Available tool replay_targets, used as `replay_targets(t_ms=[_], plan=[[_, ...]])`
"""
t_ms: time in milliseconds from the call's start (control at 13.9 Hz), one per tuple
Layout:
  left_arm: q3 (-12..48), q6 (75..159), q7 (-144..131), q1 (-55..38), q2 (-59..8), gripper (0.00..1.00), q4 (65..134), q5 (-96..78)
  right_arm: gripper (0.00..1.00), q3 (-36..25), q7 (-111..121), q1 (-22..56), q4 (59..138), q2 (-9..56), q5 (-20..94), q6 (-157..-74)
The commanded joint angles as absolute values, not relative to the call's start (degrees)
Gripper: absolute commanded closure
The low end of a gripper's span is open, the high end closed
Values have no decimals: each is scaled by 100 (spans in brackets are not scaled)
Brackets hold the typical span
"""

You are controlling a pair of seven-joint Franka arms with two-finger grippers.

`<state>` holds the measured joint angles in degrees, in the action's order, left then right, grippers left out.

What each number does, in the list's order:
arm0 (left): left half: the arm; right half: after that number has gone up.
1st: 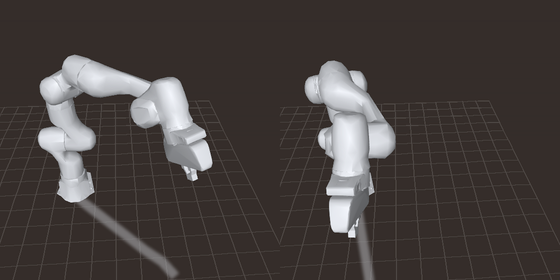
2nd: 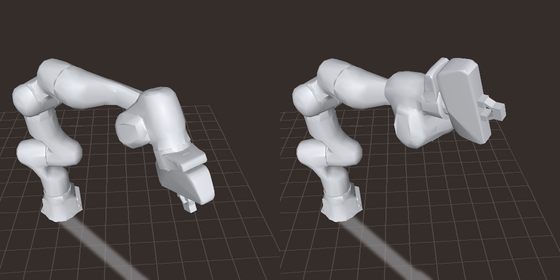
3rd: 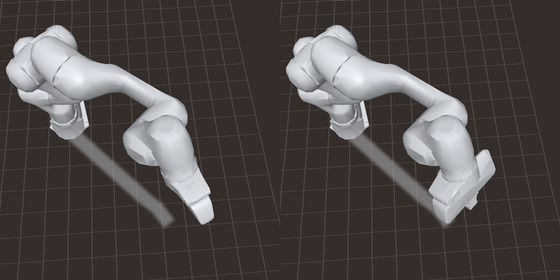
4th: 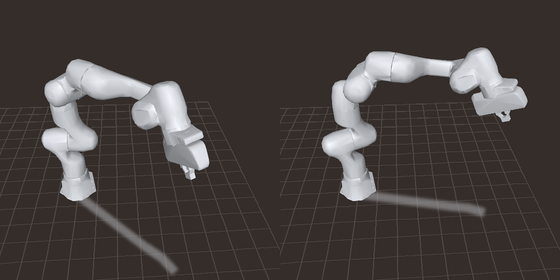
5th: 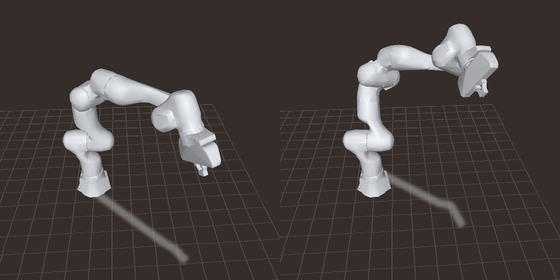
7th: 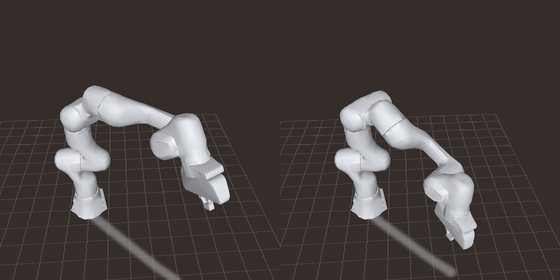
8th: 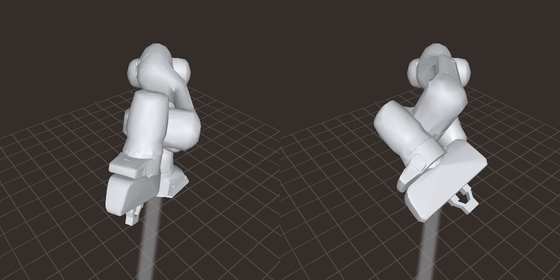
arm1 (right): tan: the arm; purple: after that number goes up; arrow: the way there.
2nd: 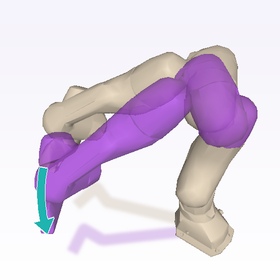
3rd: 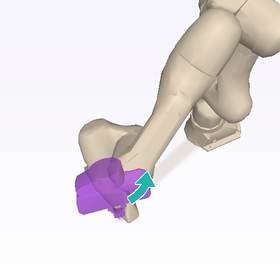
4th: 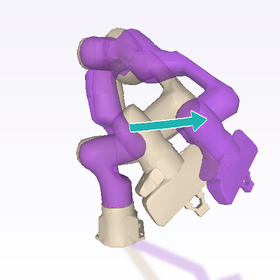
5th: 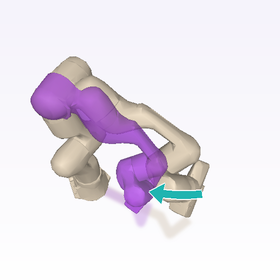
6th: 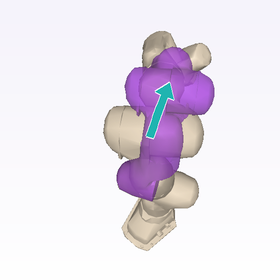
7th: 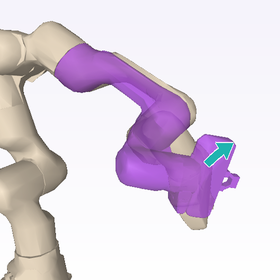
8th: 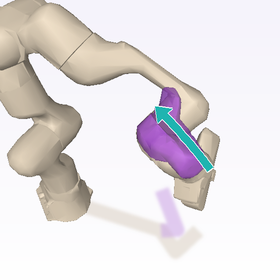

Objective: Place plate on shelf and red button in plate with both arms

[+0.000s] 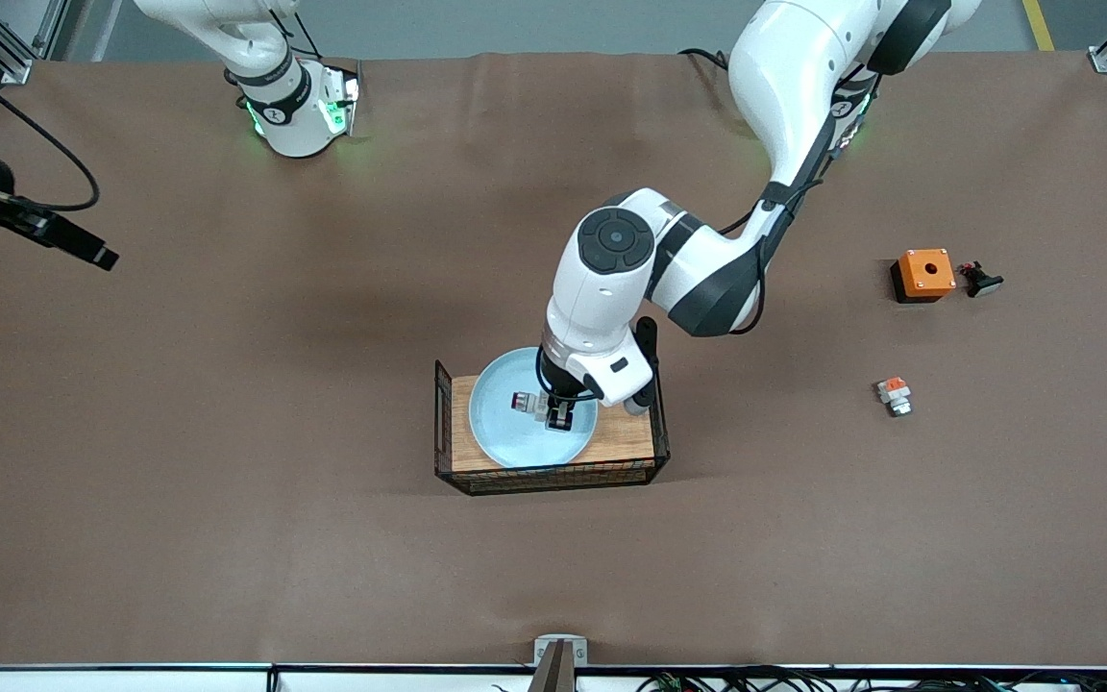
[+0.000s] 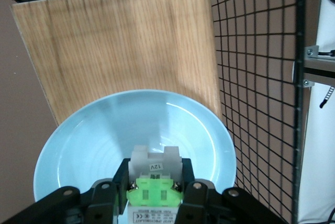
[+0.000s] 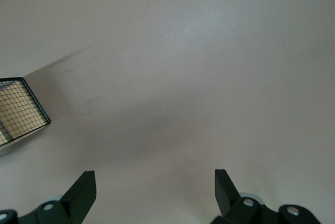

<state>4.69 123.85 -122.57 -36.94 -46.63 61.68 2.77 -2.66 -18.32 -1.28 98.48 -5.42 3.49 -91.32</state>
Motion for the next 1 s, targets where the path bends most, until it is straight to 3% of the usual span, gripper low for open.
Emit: replay_targets(t_ms=[0,144,359,502,646,933], plan=[[369,12419,-12226,-3771,-4799,94,5994,255,0,-149,-1189,-308,10003,-844,107,-9316],[378,12419,-12226,-3771,-4799,92,6012,246,0,-158,-723,-325,9687,-818,53,-9290],[369,12401,-12226,-3771,-4808,81,6021,255,0,-132,-650,-316,9212,-782,62,-9255],[369,12358,-12226,-3771,-4808,54,6038,272,0,-123,-642,-308,9115,-765,62,-9255],[352,12340,-12234,-3814,-4808,3,6064,299,0,-114,-650,-299,9035,-765,53,-9229],[386,12033,-12226,-3745,-4702,0,6012,281,0,-114,-642,-281,9035,-756,53,-9159]])
